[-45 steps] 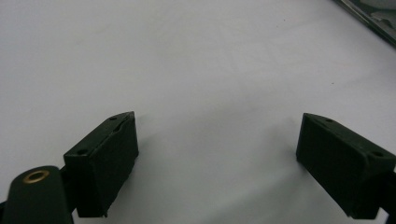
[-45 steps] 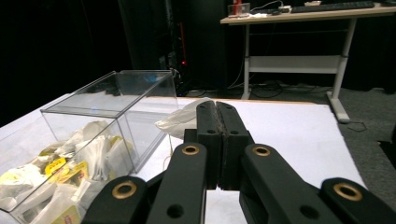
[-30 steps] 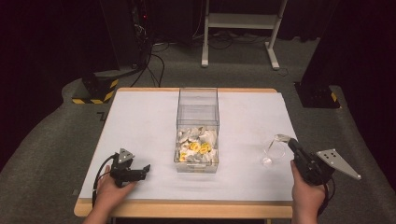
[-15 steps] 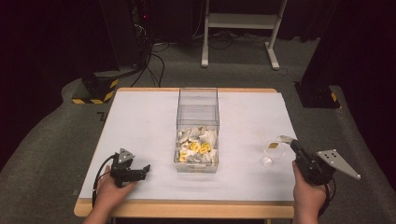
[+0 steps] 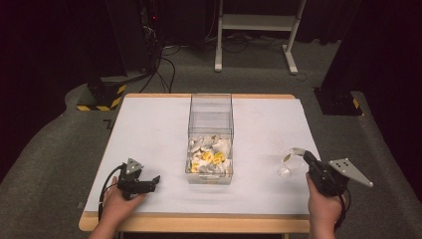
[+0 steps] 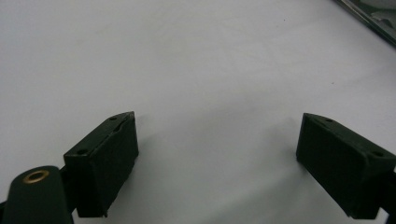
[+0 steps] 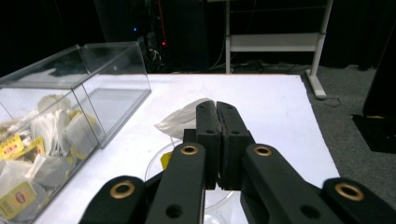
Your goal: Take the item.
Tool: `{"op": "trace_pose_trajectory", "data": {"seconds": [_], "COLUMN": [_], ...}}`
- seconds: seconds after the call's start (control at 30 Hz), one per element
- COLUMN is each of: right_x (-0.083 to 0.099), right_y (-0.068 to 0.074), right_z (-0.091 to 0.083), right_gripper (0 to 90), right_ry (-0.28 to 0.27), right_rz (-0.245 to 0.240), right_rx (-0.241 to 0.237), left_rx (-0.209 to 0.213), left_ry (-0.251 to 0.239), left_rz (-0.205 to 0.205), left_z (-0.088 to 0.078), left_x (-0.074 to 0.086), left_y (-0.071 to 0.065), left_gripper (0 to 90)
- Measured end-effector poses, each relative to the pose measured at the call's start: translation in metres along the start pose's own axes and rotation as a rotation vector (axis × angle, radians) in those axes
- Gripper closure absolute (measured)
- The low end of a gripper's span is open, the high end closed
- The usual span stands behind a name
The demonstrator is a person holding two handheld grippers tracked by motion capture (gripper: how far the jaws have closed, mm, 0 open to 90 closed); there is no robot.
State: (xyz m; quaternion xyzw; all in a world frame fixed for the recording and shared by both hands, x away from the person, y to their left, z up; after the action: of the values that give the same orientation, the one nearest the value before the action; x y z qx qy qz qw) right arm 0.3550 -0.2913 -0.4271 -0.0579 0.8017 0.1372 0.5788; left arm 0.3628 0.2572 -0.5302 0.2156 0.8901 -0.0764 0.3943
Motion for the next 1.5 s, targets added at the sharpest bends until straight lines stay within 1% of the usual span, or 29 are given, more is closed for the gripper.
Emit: {"op": "trace_pose_trajectory", "data": {"seconds": [0.1, 0.13, 0.4, 0.53, 0.9, 1.07, 1.2, 1.5], "right_x": [0.001, 0.000, 0.001, 0.001, 0.001, 0.001, 0.003, 0.005], "right_y": [0.001, 0.002, 0.002, 0.004, 0.009, 0.012, 0.016, 0.031], "right_z": [0.001, 0.002, 0.003, 0.005, 0.010, 0.012, 0.017, 0.024], "right_gripper": [79.5, 78.2, 72.1, 66.2, 54.5, 48.5, 44.3, 40.9], "right_ry": [-0.001, 0.000, 0.002, 0.006, 0.018, 0.034, 0.045, 0.066], "right_rz": [-0.006, -0.005, 0.000, 0.001, -0.007, -0.013, -0.024, -0.059], "right_rx": [-0.002, -0.003, 0.002, 0.002, -0.005, -0.004, -0.012, -0.037], "left_rx": [0.000, 0.000, 0.000, 0.000, 0.000, 0.000, 0.000, -0.001], "left_ry": [0.000, 0.000, 0.000, 0.000, 0.000, 0.000, 0.000, -0.001], "left_rz": [0.000, 0.000, 0.000, 0.000, 0.000, 0.000, 0.000, 0.001], "left_z": [0.000, 0.000, 0.000, 0.000, 0.000, 0.000, 0.000, 0.000], "left_x": [0.000, 0.000, 0.000, 0.000, 0.000, 0.000, 0.000, 0.000], "left_y": [0.000, 0.000, 0.000, 0.000, 0.000, 0.000, 0.000, 0.000], "left_gripper": [13.1, 13.1, 13.1, 13.0, 13.1, 13.0, 13.0, 13.1]}}
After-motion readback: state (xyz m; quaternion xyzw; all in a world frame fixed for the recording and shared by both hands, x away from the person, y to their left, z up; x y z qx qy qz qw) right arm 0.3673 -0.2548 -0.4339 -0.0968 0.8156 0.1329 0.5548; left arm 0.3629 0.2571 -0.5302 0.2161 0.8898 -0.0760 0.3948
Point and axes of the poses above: each handheld gripper's, and its own axes: z roughly forward along the jaws, x roughly out of its underside, y roughly to its left, the point moved 3 cm from there along z, roughly forward along the jaws, and after that the axes turned 3 degrees about z, right-handed, at the moved point
